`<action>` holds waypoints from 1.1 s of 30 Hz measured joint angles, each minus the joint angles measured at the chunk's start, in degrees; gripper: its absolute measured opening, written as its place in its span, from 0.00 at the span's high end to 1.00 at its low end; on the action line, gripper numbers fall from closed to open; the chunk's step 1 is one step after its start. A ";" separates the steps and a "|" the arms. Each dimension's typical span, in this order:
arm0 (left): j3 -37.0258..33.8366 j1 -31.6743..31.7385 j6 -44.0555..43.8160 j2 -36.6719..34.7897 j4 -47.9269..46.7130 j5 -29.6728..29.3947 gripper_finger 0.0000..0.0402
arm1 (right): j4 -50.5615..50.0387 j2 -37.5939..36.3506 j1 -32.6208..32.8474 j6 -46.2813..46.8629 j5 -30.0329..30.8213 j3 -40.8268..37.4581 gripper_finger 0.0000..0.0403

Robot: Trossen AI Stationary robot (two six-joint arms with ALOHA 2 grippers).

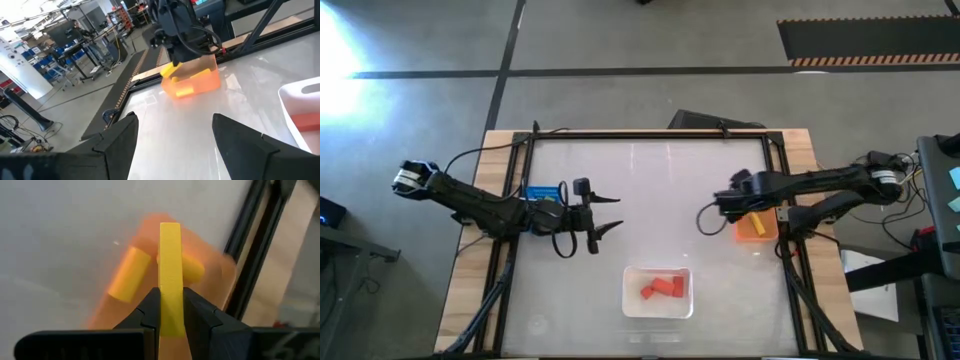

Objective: Sort & place blocks by color
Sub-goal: Put the yellow block into the orange bin

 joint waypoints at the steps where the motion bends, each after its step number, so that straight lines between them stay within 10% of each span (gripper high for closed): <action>1: 0.01 -0.03 -0.02 0.00 0.00 -0.01 0.41 | 0.45 -1.73 0.02 2.10 -0.88 -1.91 0.89; 12: 0.00 -0.02 -0.04 -0.01 0.01 0.00 0.41 | 12.04 -11.93 0.02 12.86 -2.54 -15.19 0.88; 33: -0.02 -0.02 -0.15 -0.02 0.02 0.01 0.41 | 16.19 -4.14 0.13 15.11 -7.88 -16.80 0.76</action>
